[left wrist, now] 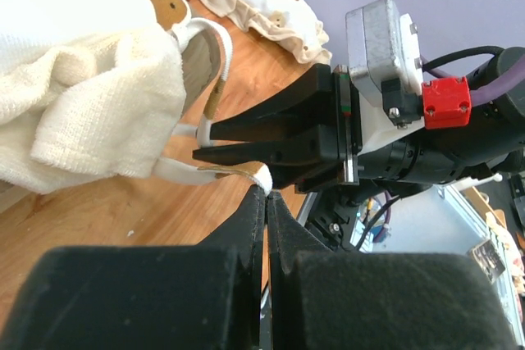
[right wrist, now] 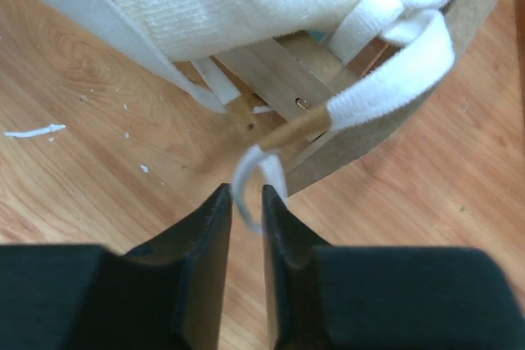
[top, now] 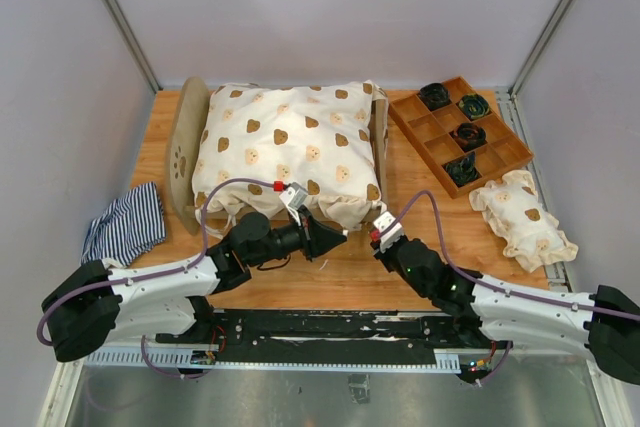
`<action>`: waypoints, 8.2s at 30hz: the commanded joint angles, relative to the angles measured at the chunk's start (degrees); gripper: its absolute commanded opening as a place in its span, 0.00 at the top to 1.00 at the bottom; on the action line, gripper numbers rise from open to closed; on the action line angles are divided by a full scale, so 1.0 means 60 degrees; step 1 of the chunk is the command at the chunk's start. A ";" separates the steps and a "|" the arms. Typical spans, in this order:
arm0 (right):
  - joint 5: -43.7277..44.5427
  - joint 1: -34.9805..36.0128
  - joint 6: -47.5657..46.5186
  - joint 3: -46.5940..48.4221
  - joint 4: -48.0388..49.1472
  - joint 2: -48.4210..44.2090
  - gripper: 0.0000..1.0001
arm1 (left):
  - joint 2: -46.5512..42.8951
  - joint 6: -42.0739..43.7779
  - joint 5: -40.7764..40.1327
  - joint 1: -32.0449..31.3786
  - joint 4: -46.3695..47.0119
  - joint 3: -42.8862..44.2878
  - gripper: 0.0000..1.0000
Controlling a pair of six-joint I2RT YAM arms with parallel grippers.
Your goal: Set up the pet bed
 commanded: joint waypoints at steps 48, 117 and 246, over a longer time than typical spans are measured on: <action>-0.2867 0.0137 -0.2461 0.2073 -0.1954 -0.1132 0.48 | -0.0398 0.0458 -0.0080 0.0008 0.0741 -0.0436 1.00; -0.0039 0.2133 -0.1684 0.0634 0.0685 -0.0958 1.00 | 0.0220 0.0162 0.0442 0.1184 0.0191 -0.0953 1.00; -0.0997 -0.0902 -0.5757 -0.2069 0.8734 0.2910 1.00 | 0.3357 0.2333 -0.2204 0.1180 -0.1234 0.3126 0.59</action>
